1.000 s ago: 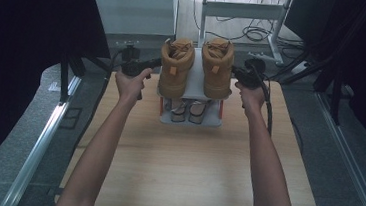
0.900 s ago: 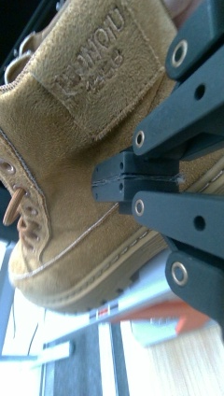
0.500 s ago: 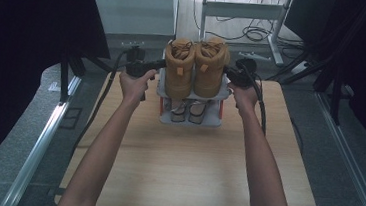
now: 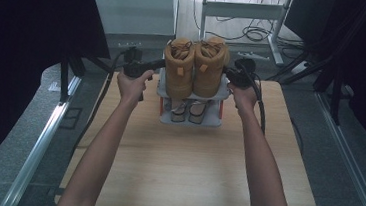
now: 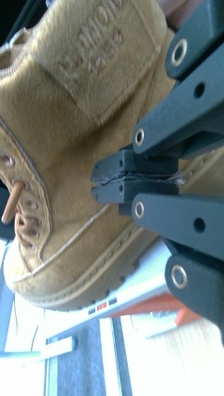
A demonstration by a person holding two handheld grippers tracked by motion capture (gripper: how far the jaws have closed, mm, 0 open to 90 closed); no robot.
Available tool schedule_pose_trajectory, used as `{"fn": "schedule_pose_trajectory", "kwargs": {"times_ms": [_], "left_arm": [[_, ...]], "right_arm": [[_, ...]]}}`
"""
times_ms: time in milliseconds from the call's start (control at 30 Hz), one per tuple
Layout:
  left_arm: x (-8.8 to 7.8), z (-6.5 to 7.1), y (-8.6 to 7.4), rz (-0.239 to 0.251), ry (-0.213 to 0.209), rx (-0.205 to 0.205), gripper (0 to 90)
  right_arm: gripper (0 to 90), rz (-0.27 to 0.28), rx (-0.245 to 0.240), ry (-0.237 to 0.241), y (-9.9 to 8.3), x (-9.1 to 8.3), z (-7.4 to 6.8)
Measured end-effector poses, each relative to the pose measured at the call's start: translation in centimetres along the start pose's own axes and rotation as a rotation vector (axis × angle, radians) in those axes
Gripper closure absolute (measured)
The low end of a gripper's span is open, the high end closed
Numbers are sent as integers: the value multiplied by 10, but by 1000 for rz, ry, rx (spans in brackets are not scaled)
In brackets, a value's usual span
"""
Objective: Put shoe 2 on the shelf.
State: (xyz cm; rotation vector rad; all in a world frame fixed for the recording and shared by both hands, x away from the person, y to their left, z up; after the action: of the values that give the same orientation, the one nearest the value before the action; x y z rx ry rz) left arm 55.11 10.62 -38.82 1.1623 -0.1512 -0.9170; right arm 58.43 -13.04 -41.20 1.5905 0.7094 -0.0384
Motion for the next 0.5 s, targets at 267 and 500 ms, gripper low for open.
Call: {"fn": "schedule_pose_trajectory", "kwargs": {"times_ms": [267,500], "left_arm": [[8,-23,-13,-80,142,45,884],[23,-28,-16,-116,120,22,889]], "right_arm": [[893,-29,28,-42,-5,4,10],[892,-52,53,-56,-7,21,22]]}}
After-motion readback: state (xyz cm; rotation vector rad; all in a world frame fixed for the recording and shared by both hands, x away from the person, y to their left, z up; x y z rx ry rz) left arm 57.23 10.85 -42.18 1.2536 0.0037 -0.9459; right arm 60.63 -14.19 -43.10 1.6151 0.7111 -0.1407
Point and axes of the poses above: each handheld gripper's, and its own axes: x roughly forward along the jaws, y roughly out of its top, z roughly to its right, the point moved 10 cm from there along x, roughly forward along the jaws
